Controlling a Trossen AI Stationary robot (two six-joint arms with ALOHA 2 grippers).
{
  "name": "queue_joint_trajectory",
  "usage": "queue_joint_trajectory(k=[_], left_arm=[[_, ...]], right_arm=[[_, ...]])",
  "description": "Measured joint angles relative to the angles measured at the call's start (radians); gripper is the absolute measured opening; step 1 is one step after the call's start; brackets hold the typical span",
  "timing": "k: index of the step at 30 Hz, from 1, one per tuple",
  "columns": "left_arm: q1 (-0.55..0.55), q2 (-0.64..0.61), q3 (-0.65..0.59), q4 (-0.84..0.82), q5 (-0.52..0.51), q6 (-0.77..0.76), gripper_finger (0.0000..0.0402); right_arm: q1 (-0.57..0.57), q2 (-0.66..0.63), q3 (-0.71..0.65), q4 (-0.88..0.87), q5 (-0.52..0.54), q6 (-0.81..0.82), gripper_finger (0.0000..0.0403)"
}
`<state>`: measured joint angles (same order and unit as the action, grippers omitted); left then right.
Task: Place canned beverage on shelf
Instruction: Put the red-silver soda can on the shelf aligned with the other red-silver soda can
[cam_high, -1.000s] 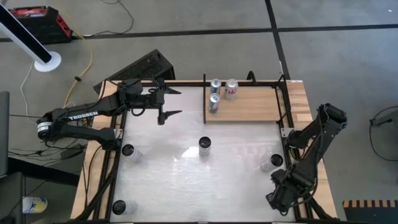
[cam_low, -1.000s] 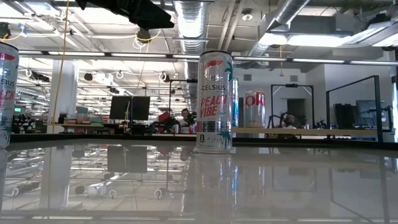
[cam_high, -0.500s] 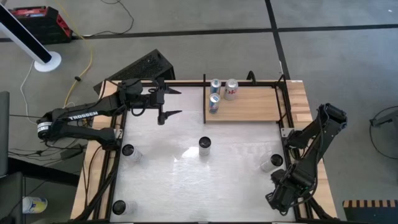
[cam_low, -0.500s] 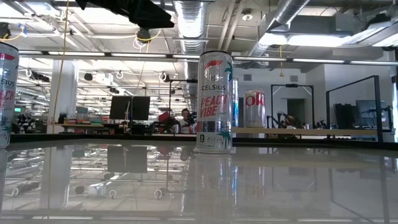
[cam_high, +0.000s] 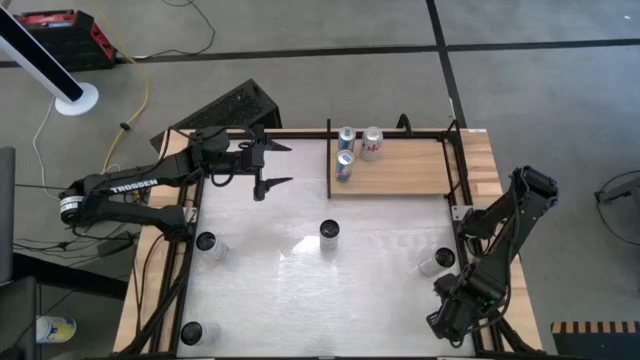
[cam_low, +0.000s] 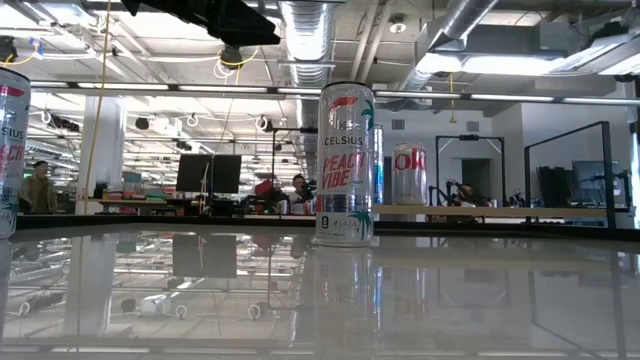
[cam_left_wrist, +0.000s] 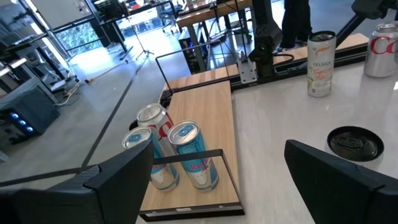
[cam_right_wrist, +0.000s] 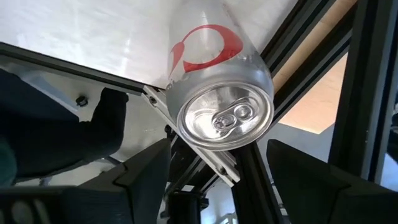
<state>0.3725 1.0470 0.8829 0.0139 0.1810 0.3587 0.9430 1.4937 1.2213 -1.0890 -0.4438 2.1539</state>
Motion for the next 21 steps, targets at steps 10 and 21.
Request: queue_joint_trajectory(k=[10,21], left_arm=[[0.0,0.0,0.0,-0.002,0.0,0.0,0.0345],[0.0,0.0,0.0,-0.002,0.0,0.0,0.0345]], right_arm=[[-0.009,0.0,0.0,0.001,0.02,0.06,0.0295],[-0.01,0.0,0.0,0.014,0.025,0.064,0.0391]])
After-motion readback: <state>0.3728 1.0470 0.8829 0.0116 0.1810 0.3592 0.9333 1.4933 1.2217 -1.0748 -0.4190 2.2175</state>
